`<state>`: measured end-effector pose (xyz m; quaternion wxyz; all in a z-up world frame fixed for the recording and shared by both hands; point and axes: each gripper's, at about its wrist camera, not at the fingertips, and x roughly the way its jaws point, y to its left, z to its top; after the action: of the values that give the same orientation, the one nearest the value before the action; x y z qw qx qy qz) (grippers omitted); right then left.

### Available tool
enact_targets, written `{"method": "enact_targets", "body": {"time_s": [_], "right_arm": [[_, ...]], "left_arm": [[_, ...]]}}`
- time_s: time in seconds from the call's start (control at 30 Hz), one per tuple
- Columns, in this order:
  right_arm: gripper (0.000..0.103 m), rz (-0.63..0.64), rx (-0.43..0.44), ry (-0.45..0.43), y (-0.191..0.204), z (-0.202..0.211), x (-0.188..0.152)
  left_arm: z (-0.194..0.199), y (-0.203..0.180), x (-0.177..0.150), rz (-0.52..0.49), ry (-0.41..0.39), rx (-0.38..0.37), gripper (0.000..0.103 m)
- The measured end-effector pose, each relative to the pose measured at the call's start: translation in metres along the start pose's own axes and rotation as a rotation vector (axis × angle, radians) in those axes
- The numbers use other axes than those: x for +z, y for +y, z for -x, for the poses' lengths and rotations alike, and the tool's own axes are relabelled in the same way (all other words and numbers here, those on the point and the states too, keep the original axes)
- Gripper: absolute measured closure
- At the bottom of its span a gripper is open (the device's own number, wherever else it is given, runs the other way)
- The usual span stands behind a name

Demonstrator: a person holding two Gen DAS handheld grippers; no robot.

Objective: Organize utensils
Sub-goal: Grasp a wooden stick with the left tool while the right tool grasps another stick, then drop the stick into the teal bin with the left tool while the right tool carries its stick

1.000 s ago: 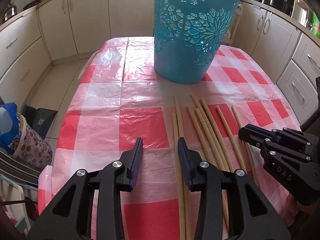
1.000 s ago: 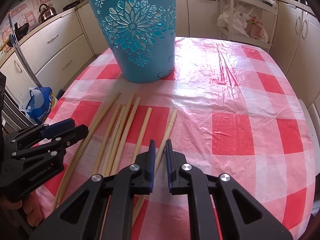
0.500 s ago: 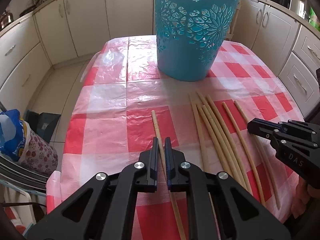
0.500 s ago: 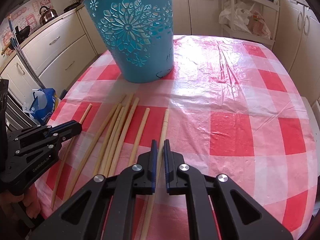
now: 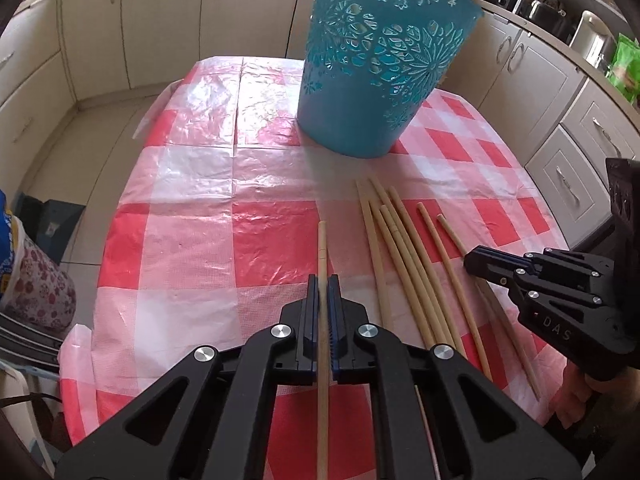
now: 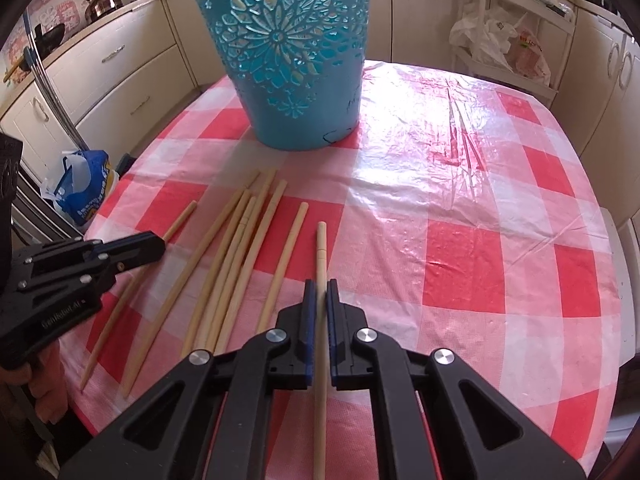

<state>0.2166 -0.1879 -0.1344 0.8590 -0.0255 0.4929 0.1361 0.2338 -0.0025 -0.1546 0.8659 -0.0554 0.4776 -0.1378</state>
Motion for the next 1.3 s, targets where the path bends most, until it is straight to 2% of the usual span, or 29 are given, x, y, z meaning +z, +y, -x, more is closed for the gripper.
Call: {"method": "enact_targets", "body": {"time_s": [0.13, 0.33, 0.43, 0.5, 0.6, 0.73, 0.87, 0.97, 1.3], "right_arm": [[0.096, 0.074, -0.041, 0.013, 0.009, -0.001, 0.000], [0.096, 0.084, -0.042, -0.019, 0.008, 0.000, -0.005], [0.097, -0.004, 0.020, -0.018, -0.003, 0.002, -0.004], [0.097, -0.099, 0.117, -0.026, -0.015, 0.006, -0.006], [0.097, -0.205, 0.238, -0.080, -0.028, 0.019, -0.011], [0.097, -0.320, 0.333, -0.152, -0.042, 0.036, -0.015], [0.097, -0.341, 0.358, -0.233, -0.043, 0.060, -0.007], [0.097, -0.337, 0.372, -0.290, -0.039, 0.079, 0.001], [0.097, -0.342, 0.397, -0.422, -0.039, 0.118, 0.023]], "left_arm": [[0.001, -0.001, 0.001, -0.012, 0.019, 0.007, 0.098], [-0.003, -0.018, 0.002, -0.127, 0.035, 0.095, 0.098], [-0.002, -0.020, 0.002, -0.148, 0.038, 0.105, 0.099], [0.004, -0.018, 0.002, -0.127, 0.028, 0.076, 0.099], [0.028, -0.016, 0.007, -0.096, -0.057, 0.021, 0.099], [0.071, -0.017, 0.021, -0.064, -0.241, -0.063, 0.099], [0.109, -0.020, 0.036, -0.038, -0.414, -0.136, 0.099], [0.132, -0.024, 0.051, -0.028, -0.522, -0.162, 0.099], [0.162, -0.016, 0.123, 0.079, -0.733, -0.186, 0.099]]}}
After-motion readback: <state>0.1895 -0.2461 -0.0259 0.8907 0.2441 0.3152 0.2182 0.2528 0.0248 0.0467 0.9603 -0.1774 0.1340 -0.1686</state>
